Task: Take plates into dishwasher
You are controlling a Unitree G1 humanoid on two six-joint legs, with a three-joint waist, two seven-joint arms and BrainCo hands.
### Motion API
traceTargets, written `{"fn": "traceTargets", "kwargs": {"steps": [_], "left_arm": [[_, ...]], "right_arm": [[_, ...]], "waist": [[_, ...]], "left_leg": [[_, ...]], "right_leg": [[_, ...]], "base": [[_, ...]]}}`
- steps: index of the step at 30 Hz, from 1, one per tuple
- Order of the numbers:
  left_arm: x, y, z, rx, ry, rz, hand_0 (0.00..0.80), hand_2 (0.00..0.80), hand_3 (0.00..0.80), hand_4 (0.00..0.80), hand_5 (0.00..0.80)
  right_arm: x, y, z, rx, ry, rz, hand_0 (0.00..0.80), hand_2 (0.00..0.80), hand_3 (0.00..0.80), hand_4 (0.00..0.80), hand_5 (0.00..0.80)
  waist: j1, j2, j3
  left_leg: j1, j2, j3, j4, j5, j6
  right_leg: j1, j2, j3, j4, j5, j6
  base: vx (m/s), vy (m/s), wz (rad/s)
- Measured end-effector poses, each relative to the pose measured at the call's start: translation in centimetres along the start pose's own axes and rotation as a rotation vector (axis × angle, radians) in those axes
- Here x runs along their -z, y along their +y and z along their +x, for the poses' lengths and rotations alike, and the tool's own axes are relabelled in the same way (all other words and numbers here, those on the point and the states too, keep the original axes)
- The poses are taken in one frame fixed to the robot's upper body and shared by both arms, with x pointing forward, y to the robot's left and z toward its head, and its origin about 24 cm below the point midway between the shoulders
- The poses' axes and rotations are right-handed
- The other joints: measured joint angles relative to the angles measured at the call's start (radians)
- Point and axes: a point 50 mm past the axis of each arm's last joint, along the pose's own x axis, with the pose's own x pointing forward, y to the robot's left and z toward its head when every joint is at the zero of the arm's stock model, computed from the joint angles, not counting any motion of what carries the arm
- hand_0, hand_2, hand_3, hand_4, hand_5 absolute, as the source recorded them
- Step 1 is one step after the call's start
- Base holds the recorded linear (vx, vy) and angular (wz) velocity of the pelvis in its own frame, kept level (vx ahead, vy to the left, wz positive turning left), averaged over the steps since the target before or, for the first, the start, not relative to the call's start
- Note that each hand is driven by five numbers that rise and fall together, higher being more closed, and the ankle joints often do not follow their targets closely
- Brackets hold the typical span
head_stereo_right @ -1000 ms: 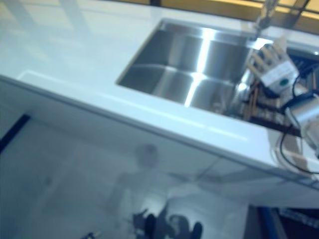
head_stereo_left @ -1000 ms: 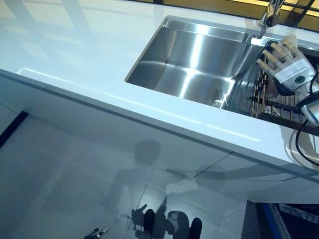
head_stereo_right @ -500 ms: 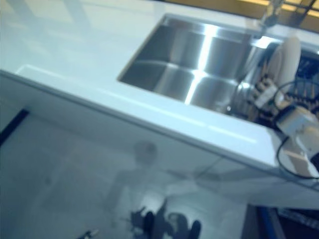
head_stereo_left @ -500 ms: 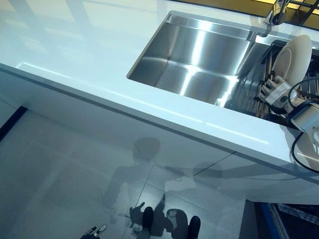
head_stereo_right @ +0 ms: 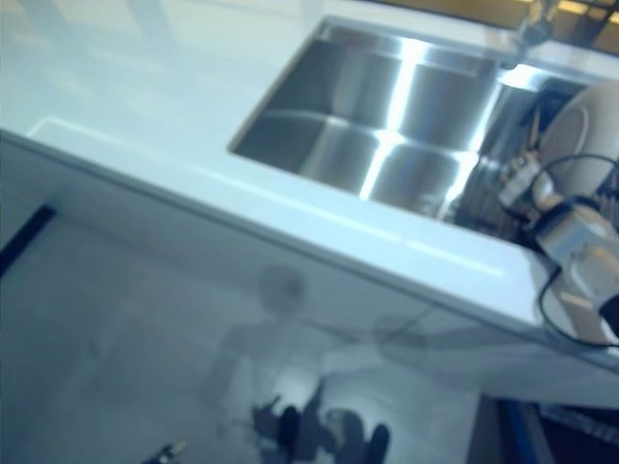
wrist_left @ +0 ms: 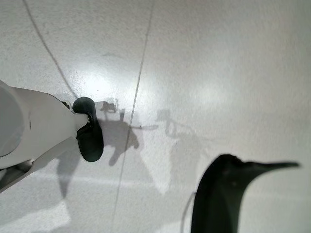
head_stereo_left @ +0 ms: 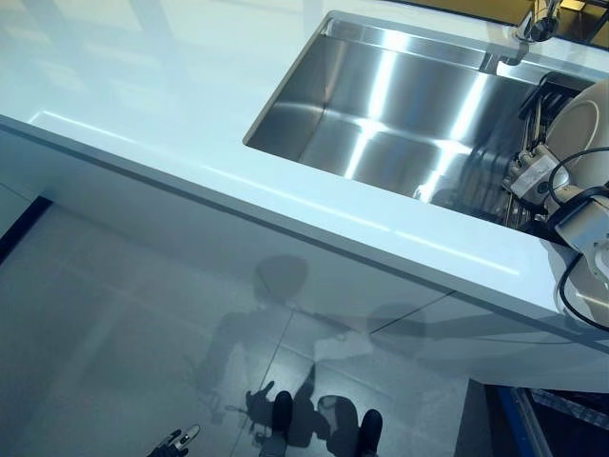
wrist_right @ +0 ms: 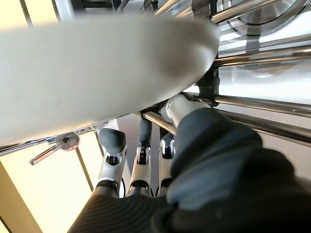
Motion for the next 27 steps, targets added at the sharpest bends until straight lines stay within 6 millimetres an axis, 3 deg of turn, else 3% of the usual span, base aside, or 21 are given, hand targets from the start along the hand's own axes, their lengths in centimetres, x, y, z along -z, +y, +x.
{"fn": "traceTargets", "kwargs": {"steps": [11,12,13,20,27], "left_arm": [[0.0,0.0,0.0,0.001,-0.001,-0.001,0.0,0.0,0.0,0.0,0.0],[0.0,0.0,0.0,0.001,-0.001,-0.001,0.0,0.0,0.0,0.0,0.0],[0.0,0.0,0.0,0.001,0.0,-0.001,0.0,0.0,0.0,0.0,0.0],[0.1,-0.1,0.0,0.002,0.0,-0.001,0.0,0.0,0.0,0.0,0.0],[0.4,-0.2,-0.1,0.002,0.006,-0.004,0.0,0.0,0.0,0.0,0.0]], "right_arm": [[0.5,-0.1,-0.7,0.043,0.069,0.045,0.8,0.8,0.8,0.8,0.8],[0.5,-0.1,-0.8,0.045,0.073,0.046,0.091,0.091,0.091,0.091,0.091],[0.5,0.0,-0.9,0.054,0.082,0.065,0.0,0.0,0.0,0.0,0.0],[1.9,0.2,-1.2,0.099,0.18,0.274,0.0,0.0,0.0,0.0,0.0],[4.1,-0.3,-1.6,0.202,0.286,0.425,0.0,0.0,0.0,0.0,0.0]], "waist": [[-0.004,-0.002,0.001],[-0.004,-0.002,0.001],[-0.003,-0.002,0.001],[-0.011,-0.004,0.001],[-0.052,-0.011,-0.002]], "left_leg": [[0.016,0.003,0.026,-0.001,0.001,0.001],[0.017,0.003,0.027,-0.001,0.001,0.001],[0.02,0.003,0.027,-0.001,0.001,0.001],[0.047,0.003,0.031,-0.001,0.0,0.002],[0.065,0.005,0.053,-0.001,0.001,0.003]], "right_leg": [[0.014,0.002,0.003,0.0,0.0,0.0],[0.015,0.002,0.003,0.0,0.0,0.0],[0.018,0.002,0.003,0.0,0.0,0.0],[0.043,0.002,0.011,0.0,0.0,0.0],[0.049,0.003,0.033,0.0,0.009,0.0]], "base": [[0.0,0.0,0.0],[0.0,0.0,0.0],[0.0,0.0,0.0],[0.001,0.001,-0.01],[0.01,0.004,-0.09]]}}
